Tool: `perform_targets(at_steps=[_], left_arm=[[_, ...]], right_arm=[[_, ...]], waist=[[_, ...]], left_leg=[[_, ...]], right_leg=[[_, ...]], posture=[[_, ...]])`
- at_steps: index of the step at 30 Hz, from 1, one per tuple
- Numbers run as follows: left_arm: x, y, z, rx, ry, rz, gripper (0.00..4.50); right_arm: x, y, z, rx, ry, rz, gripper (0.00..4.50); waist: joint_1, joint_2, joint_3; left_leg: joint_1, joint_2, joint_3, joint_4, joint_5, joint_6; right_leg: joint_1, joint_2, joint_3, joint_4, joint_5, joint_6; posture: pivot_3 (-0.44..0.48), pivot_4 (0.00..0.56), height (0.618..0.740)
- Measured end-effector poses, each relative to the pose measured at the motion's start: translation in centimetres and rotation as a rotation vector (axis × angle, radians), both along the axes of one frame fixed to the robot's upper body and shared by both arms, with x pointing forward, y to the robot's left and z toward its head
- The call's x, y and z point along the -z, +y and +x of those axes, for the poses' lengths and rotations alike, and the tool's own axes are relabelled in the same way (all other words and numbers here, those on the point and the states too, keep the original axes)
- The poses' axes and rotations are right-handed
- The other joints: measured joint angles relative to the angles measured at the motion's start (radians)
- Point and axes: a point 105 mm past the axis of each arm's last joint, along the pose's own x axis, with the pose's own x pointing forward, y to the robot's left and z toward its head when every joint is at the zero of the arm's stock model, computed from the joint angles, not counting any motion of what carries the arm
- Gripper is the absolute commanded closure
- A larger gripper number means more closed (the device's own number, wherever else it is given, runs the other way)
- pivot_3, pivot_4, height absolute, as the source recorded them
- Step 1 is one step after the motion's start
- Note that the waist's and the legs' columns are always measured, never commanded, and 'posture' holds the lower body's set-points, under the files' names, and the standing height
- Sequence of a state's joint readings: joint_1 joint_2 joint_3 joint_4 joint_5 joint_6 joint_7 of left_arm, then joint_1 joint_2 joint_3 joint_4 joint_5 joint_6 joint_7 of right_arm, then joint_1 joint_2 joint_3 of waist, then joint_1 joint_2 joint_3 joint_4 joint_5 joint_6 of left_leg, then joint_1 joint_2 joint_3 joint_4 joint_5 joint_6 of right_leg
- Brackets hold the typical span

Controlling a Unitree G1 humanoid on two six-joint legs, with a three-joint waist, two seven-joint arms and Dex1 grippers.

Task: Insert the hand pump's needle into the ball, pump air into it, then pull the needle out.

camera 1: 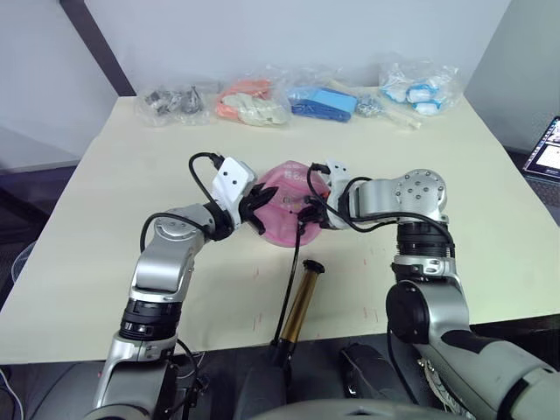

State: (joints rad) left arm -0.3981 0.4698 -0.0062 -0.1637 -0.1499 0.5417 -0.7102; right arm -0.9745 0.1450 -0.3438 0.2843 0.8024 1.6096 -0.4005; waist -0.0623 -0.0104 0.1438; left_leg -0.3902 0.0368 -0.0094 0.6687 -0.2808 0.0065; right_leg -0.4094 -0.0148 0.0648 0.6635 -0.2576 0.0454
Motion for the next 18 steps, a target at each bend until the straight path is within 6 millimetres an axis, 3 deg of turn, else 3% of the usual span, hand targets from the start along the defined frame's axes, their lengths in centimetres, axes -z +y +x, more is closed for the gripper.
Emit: perform_targets(at_steps=[18], left_arm=[[0.2,0.4,0.0,-0.022,0.002,-0.004,4.47]], right_arm=[[-0.8,1.7,-0.3,-0.074,-0.034,-0.077,4.15]], waist=[[-0.007,0.000,0.000]], left_leg=[[0.003,0.000,-0.001,-0.002,0.000,0.000]], right_leg=[[0.002,0.000,0.001,-0.001,0.000,0.000]], posture=[[0.000,0.150,0.740]])
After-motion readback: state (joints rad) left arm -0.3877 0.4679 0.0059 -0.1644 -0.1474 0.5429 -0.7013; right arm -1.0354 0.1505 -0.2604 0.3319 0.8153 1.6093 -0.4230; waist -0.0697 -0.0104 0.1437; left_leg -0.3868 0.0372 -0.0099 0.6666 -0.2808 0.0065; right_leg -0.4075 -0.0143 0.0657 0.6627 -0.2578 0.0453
